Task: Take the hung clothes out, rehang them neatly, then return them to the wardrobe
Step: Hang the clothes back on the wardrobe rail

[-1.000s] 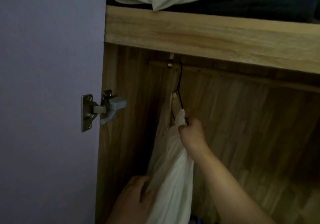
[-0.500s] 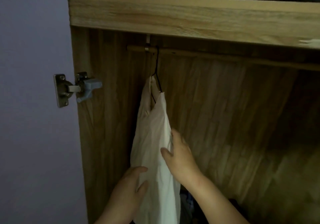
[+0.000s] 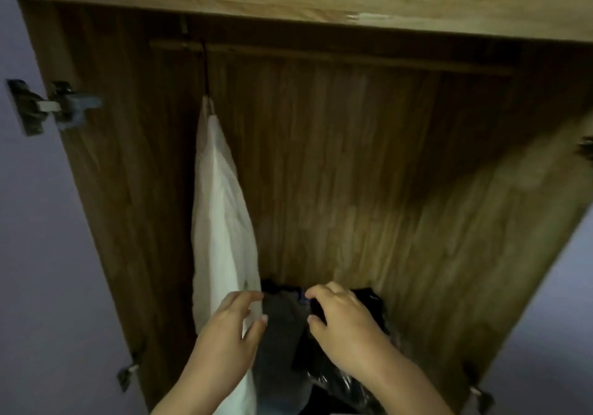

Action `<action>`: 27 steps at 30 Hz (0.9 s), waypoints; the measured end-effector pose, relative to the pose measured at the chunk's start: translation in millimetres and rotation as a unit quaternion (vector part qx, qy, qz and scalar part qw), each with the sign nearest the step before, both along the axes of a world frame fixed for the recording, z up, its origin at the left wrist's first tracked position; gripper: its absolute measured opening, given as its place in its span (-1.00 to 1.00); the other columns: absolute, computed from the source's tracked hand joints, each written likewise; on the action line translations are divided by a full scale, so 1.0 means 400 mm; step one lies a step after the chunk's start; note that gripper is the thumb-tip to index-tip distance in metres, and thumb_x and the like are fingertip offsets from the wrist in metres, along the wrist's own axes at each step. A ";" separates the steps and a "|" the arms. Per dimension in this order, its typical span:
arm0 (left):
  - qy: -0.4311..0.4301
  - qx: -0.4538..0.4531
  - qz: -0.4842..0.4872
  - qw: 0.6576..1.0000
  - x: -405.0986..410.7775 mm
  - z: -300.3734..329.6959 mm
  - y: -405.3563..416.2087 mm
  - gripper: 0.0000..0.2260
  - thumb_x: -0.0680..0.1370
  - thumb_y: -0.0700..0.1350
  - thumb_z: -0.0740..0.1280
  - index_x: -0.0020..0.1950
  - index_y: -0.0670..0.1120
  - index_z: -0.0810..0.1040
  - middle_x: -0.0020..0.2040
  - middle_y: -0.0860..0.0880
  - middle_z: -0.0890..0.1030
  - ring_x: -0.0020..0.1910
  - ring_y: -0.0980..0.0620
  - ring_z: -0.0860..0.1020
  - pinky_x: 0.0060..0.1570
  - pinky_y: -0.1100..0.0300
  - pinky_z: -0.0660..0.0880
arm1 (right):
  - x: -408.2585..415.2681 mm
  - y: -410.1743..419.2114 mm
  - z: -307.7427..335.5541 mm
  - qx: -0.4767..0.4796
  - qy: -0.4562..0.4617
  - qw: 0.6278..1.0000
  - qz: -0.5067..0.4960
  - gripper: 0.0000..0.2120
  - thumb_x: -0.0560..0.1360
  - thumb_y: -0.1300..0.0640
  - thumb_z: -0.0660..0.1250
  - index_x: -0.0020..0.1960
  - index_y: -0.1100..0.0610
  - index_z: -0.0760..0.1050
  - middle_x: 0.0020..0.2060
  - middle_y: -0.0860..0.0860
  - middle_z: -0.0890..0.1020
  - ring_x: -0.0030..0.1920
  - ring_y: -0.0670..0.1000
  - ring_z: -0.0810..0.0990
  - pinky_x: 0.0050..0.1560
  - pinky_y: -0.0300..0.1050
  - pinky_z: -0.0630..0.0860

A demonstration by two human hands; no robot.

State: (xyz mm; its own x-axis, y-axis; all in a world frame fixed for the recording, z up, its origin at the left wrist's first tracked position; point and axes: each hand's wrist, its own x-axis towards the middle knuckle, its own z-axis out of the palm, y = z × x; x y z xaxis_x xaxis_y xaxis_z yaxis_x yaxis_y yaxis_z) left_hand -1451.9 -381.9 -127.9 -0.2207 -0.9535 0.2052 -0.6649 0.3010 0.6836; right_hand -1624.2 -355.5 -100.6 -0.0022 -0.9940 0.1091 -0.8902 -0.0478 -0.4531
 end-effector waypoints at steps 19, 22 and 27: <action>-0.116 0.046 -0.380 0.916 -0.242 -0.009 0.127 -0.66 0.58 -0.03 0.22 0.36 0.06 0.33 0.32 0.09 0.36 0.22 0.13 0.45 0.17 0.20 0.43 | -0.147 0.444 -0.084 0.118 0.035 0.942 -0.313 -0.71 0.58 0.11 0.14 0.27 0.14 0.39 0.18 0.11 0.48 0.20 0.13 0.44 0.18 -0.04 0.42; -0.125 0.037 -0.432 0.892 -0.269 -0.011 0.154 -0.67 0.59 -0.01 0.19 0.36 0.08 0.32 0.33 0.11 0.34 0.20 0.16 0.40 0.17 0.22 0.41 | -0.114 0.508 -0.071 0.132 0.037 0.919 -0.369 -0.67 0.59 0.14 0.13 0.34 0.16 0.34 0.24 0.14 0.44 0.24 0.15 0.40 0.23 0.00 0.40; -0.109 0.032 -0.521 0.846 -0.309 -0.033 0.241 -0.68 0.59 -0.03 0.21 0.34 0.06 0.34 0.33 0.09 0.35 0.23 0.13 0.37 0.19 0.22 0.37 | -0.057 0.643 -0.065 0.165 0.031 0.875 -0.455 -0.64 0.59 0.13 0.15 0.37 0.15 0.31 0.27 0.16 0.40 0.28 0.17 0.35 0.25 0.05 0.38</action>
